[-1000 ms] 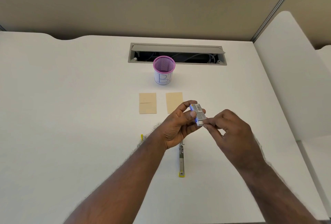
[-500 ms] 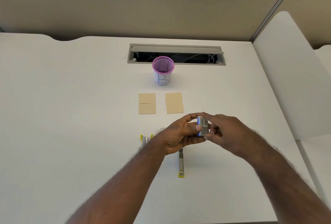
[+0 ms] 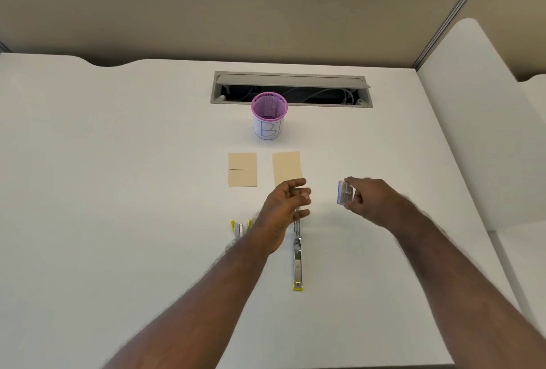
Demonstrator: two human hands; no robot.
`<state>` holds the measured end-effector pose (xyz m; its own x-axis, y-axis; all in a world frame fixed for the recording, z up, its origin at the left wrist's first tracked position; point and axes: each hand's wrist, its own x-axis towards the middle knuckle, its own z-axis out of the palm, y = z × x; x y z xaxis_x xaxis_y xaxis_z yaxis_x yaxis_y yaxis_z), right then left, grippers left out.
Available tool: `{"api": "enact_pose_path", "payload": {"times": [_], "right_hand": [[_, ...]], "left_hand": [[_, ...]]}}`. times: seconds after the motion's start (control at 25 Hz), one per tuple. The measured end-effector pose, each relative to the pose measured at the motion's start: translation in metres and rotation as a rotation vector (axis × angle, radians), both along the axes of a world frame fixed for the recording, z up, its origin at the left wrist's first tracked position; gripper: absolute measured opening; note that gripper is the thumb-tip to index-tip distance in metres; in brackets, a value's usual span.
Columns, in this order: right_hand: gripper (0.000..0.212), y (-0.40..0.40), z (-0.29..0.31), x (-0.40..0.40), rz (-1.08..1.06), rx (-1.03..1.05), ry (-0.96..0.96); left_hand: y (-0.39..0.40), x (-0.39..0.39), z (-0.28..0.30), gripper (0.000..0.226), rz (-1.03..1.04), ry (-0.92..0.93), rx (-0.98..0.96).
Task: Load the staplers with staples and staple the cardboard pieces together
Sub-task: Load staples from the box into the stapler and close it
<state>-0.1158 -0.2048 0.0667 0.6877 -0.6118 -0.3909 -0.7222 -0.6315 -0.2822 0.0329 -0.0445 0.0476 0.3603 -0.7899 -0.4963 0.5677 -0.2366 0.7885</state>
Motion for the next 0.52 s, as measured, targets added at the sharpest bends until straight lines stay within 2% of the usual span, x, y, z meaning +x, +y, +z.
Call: {"api": "enact_pose_path", "payload": {"times": [0.12, 0.28, 0.4, 0.52], "right_hand": [[0.022, -0.013, -0.025, 0.014, -0.033, -0.045, 0.098], [0.019, -0.028, -0.048, 0.023, -0.049, -0.073, 0.176], [0.021, -0.037, -0.06, 0.024, -0.062, -0.093, 0.189], [0.027, -0.042, -0.064, 0.027, -0.074, -0.073, 0.195]], "left_hand": [[0.005, -0.002, -0.005, 0.035, 0.026, -0.342, 0.12], [0.012, -0.007, -0.016, 0.055, -0.025, -0.767, 0.249], [0.019, -0.011, -0.022, 0.069, -0.162, -0.959, 0.335], [0.026, -0.018, -0.026, 0.073, -0.254, -1.047, 0.378]]}}
